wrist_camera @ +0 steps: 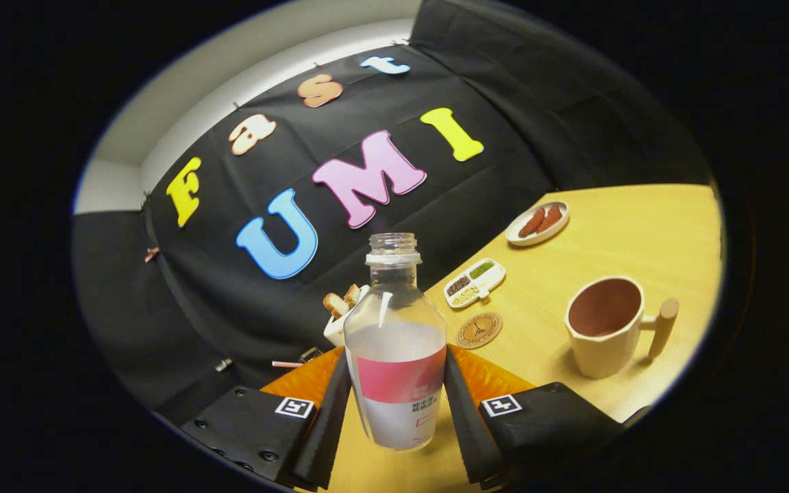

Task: Take the bottle from table, then pour the juice into the cup, finally place the bottle on the coaster

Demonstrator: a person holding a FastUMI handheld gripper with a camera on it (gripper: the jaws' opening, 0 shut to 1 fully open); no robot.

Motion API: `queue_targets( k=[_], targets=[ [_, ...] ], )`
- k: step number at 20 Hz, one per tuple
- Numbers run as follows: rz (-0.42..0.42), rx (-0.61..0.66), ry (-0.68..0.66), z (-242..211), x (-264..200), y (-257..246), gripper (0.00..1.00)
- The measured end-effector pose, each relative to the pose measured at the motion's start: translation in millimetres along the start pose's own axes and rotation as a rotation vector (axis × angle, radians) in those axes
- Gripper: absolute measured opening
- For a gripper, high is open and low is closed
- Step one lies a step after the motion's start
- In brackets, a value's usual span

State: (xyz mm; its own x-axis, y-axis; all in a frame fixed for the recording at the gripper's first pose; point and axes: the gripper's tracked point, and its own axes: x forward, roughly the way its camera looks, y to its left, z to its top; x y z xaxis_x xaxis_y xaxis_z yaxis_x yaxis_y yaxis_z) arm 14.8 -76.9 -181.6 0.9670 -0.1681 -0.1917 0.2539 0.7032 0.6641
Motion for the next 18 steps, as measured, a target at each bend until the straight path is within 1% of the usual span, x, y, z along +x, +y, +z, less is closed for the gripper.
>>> queue_targets(
  k=[4, 7, 15, 18],
  targets=[
    [-0.006, 0.226, 0.003, -2.9, -5.8, -14.2, 0.74],
    [-0.010, 0.353, -0.008, 1.3, -7.1, -18.8, 0.74],
    [-0.072, 0.553, -0.008, -0.3, -4.8, -40.5, 0.73],
    [-0.076, 0.618, 0.007, -1.0, -4.5, -40.6, 0.74]
  ],
)
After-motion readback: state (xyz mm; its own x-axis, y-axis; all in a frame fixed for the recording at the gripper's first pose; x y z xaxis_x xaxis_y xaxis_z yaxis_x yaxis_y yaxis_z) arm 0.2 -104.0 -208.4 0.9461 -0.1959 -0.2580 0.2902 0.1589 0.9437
